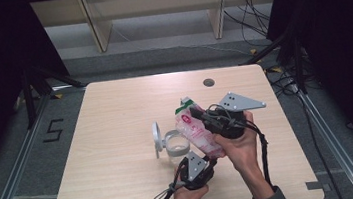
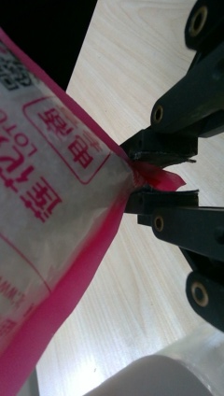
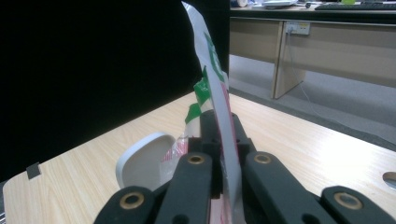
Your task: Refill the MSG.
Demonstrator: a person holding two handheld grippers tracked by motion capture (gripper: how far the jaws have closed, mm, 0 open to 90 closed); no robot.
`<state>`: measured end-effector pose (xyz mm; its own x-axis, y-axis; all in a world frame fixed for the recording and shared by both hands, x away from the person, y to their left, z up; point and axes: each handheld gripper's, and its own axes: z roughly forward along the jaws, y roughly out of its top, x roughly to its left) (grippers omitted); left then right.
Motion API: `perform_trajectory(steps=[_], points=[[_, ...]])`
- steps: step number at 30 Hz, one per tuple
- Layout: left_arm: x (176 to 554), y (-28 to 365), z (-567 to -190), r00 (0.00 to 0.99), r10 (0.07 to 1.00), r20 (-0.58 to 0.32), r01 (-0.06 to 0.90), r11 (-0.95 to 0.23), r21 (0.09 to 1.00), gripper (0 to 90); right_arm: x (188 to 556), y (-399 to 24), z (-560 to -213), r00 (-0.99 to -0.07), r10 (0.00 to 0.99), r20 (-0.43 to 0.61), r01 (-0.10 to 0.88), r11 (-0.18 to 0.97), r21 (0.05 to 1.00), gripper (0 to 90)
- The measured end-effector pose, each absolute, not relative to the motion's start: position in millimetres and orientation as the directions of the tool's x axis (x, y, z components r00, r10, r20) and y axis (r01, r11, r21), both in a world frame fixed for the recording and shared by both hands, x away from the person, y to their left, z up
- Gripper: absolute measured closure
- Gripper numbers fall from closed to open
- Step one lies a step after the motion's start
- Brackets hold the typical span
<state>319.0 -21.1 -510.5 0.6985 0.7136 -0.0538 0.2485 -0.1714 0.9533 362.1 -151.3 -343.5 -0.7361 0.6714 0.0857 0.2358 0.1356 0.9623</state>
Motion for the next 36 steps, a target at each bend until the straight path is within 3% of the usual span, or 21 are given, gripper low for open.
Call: perform_trajectory(steps=[8,15,21,36], points=[[313.5,-28.6,-514.5,0.668,0.732,-0.134,0.295,-0.095,0.951,77.1,365.5,-145.6,-346.3,-0.732,0.674,0.095,0.257,0.144,0.956,90.0],[319.3,-28.6,-515.1,0.682,0.726,-0.090,0.243,-0.108,0.964,77.1,369.3,-142.4,-347.5,-0.737,0.669,0.093,0.248,0.140,0.959,90.0],[317.4,-29.3,-516.0,0.662,0.738,-0.130,0.286,-0.088,0.954,77.1,371.4,-139.1,-348.8,-0.735,0.670,0.105,0.262,0.138,0.955,90.0],[317.7,-30.2,-514.6,0.662,0.742,-0.109,0.258,-0.089,0.962,77.0,378.0,-129.9,-349.6,-0.746,0.663,0.066,0.238,0.173,0.956,90.0]])
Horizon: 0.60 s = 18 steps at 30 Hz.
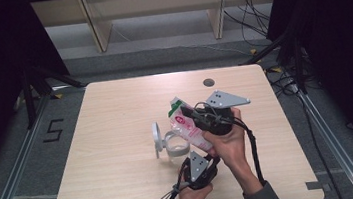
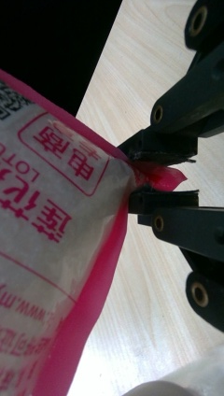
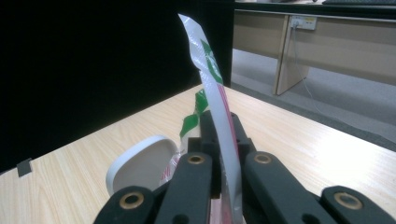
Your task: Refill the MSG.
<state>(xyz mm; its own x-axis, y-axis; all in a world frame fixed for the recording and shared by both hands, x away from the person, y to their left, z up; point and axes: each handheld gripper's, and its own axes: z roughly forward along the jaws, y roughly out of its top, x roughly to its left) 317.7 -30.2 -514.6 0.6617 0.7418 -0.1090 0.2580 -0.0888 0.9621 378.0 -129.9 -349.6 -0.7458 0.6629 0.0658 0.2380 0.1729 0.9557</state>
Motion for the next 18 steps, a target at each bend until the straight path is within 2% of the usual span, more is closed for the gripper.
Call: perform_trajectory(steps=[7,14,15,18], points=[[316.9,-32.2,-515.0,0.662,0.740,-0.119,0.255,-0.073,0.964,77.1,377.4,-125.5,-348.5,-0.751,0.658,0.052,0.241,0.199,0.950,90.0],[314.4,-33.5,-515.1,0.683,0.725,-0.083,0.220,-0.097,0.971,77.1,378.7,-123.4,-349.2,-0.754,0.656,0.030,0.235,0.227,0.945,90.0],[312.7,-33.7,-515.0,0.672,0.734,-0.094,0.231,-0.087,0.969,77.1,376.9,-122.9,-349.2,-0.749,0.661,0.050,0.259,0.222,0.940,90.0],[313.0,-34.0,-515.7,0.673,0.736,-0.074,0.217,-0.100,0.971,77.2,380.4,-121.9,-350.6,-0.764,0.644,0.034,0.236,0.230,0.944,90.0]])
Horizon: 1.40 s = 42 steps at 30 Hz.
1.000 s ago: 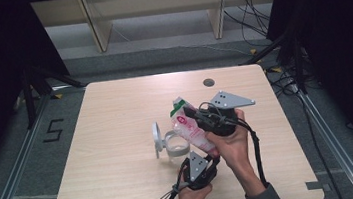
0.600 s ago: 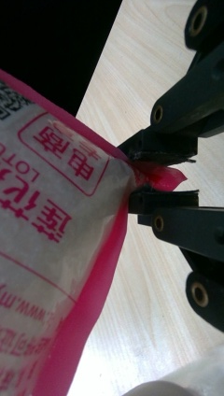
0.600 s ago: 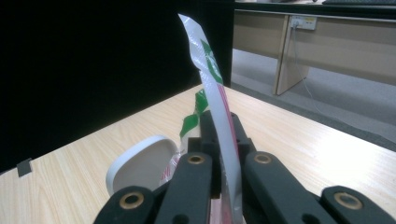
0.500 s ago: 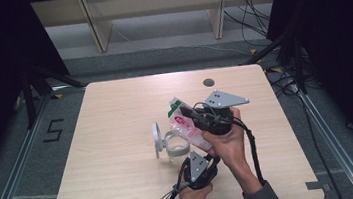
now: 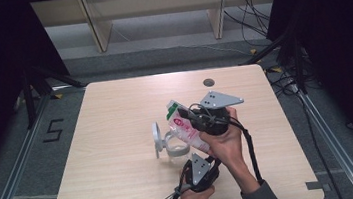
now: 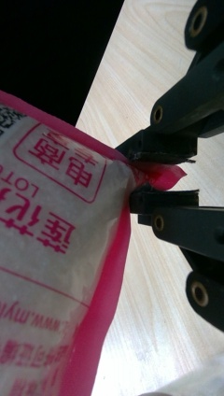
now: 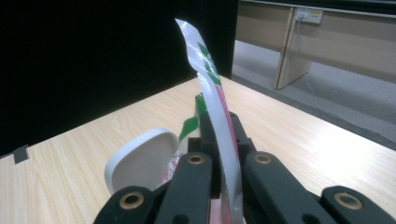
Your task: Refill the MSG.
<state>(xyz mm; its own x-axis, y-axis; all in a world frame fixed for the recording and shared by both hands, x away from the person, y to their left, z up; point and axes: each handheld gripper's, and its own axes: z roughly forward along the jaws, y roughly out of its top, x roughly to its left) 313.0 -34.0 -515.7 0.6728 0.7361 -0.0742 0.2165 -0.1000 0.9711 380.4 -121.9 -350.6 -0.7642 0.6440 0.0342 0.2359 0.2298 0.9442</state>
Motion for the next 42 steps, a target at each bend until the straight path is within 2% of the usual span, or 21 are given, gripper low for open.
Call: perform_trajectory(steps=[18,20,23,27,31,32,42], points=[[310.3,-36.8,-518.3,0.678,0.732,-0.071,0.209,-0.099,0.973,77.4,387.2,-117.7,-354.6,-0.756,0.654,0.035,0.262,0.253,0.931,90.0],[306.4,-37.4,-517.8,0.660,0.746,-0.085,0.233,-0.095,0.968,77.4,386.6,-117.0,-353.9,-0.756,0.654,0.024,0.263,0.269,0.927,90.0],[309.2,-37.5,-517.9,0.676,0.733,-0.067,0.210,-0.105,0.972,77.4,386.7,-116.8,-353.6,-0.765,0.644,0.016,0.253,0.278,0.927,90.0],[308.8,-38.6,-518.3,0.680,0.730,-0.065,0.210,-0.109,0.972,77.5,385.9,-116.5,-354.2,-0.753,0.657,0.036,0.286,0.278,0.917,90.0],[309.0,-39.3,-517.9,0.680,0.731,-0.059,0.203,-0.111,0.973,77.6,387.4,-117.4,-353.1,-0.760,0.649,0.000,0.253,0.297,0.921,90.0],[309.3,-39.3,-517.7,0.680,0.730,-0.060,0.205,-0.111,0.972,77.6,387.2,-116.4,-353.4,-0.760,0.650,0.020,0.267,0.283,0.921,90.0],[308.8,-43.0,-517.0,0.669,0.739,-0.077,0.217,-0.096,0.971,77.7,385.8,-112.5,-352.4,-0.758,0.652,-0.003,0.269,0.317,0.909,90.0]])
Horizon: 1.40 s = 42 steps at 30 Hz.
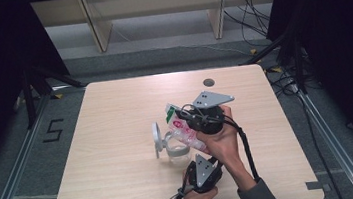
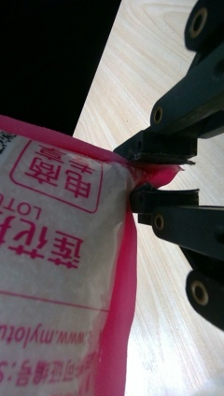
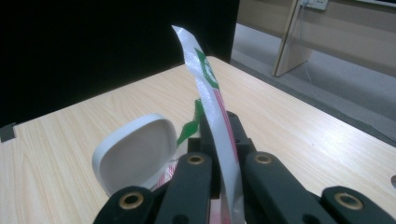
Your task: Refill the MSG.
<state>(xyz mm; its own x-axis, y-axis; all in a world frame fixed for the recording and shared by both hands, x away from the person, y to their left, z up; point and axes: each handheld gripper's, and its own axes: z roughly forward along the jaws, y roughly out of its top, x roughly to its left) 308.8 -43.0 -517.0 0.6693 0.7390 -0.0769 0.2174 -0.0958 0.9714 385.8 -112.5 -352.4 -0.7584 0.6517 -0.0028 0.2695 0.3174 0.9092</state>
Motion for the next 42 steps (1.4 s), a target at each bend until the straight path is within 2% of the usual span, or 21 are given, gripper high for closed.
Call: perform_trajectory(steps=[3,6,15,31,42], points=[[308.9,-43.2,-516.5,0.669,0.740,-0.073,0.215,-0.098,0.972,77.6,385.9,-112.5,-351.6,-0.757,0.654,-0.011,0.266,0.324,0.908,90.0],[309.4,-44.9,-516.0,0.671,0.737,-0.074,0.213,-0.097,0.972,77.7,387.4,-111.1,-352.1,-0.765,0.642,-0.054,0.222,0.341,0.913,90.0],[310.1,-45.6,-516.0,0.673,0.736,-0.066,0.208,-0.102,0.973,77.8,386.4,-108.6,-351.9,-0.765,0.642,-0.054,0.234,0.355,0.905,90.0],[311.6,-48.3,-515.1,0.671,0.738,-0.069,0.199,-0.090,0.976,77.9,386.5,-103.9,-350.7,-0.765,0.634,-0.116,0.200,0.405,0.892,90.0],[312.0,-48.7,-514.6,0.671,0.738,-0.076,0.201,-0.082,0.976,77.9,385.6,-101.3,-350.3,-0.768,0.633,-0.095,0.220,0.400,0.890,90.0]])
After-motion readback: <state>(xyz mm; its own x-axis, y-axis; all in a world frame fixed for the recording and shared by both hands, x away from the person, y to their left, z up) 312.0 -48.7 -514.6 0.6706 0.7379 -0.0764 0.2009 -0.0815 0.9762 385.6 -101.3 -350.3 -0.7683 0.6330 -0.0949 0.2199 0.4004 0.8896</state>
